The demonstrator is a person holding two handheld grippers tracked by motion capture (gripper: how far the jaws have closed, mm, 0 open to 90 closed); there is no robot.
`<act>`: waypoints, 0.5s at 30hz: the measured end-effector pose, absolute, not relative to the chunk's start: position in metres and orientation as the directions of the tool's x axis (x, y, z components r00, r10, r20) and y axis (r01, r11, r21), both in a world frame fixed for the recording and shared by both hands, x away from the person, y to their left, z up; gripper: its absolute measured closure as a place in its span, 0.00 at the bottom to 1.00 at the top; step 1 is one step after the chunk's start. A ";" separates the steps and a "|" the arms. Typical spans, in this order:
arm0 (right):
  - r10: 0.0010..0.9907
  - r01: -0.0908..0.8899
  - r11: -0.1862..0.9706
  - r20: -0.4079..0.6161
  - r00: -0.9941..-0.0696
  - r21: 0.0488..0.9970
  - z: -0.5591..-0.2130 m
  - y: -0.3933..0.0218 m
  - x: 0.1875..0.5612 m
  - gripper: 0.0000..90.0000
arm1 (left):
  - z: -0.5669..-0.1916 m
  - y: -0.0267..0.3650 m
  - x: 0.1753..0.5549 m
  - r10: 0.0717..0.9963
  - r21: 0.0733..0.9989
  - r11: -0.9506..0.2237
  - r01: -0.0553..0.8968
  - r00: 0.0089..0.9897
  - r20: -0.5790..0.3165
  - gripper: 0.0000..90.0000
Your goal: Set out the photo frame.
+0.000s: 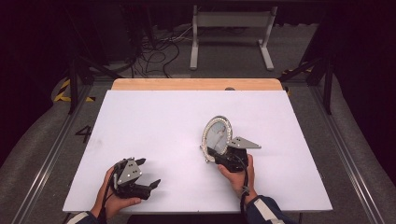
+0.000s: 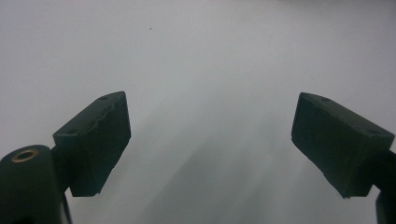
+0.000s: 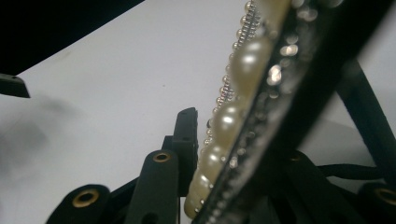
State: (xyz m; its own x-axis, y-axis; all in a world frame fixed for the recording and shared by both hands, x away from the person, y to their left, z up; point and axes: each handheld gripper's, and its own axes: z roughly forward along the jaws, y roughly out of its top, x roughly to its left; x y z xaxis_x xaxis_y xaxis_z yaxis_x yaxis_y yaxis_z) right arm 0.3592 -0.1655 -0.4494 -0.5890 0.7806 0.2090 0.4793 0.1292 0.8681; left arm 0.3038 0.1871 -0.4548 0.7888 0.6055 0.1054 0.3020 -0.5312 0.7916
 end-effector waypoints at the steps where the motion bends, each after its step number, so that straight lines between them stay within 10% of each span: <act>1: 0.773 0.487 0.135 0.216 -0.597 0.863 -0.449 -0.167 0.359 0.81 | -0.455 0.186 0.304 0.606 0.792 -0.530 0.303 0.788 0.105 0.14; 15: 0.695 0.511 0.205 0.243 -0.677 0.835 -0.445 -0.176 0.358 0.80 | -0.450 0.170 0.323 0.573 0.801 -0.535 0.269 0.812 0.110 0.15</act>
State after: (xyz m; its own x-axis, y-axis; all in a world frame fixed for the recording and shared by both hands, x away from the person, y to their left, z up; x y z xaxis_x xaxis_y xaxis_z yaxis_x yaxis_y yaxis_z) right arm 0.3583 -0.1764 -0.4448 -0.6767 0.6949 0.2432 0.5106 0.2050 0.8350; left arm 0.3234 0.1701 -0.4503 0.8121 0.5730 0.1104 0.2687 -0.5351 0.8009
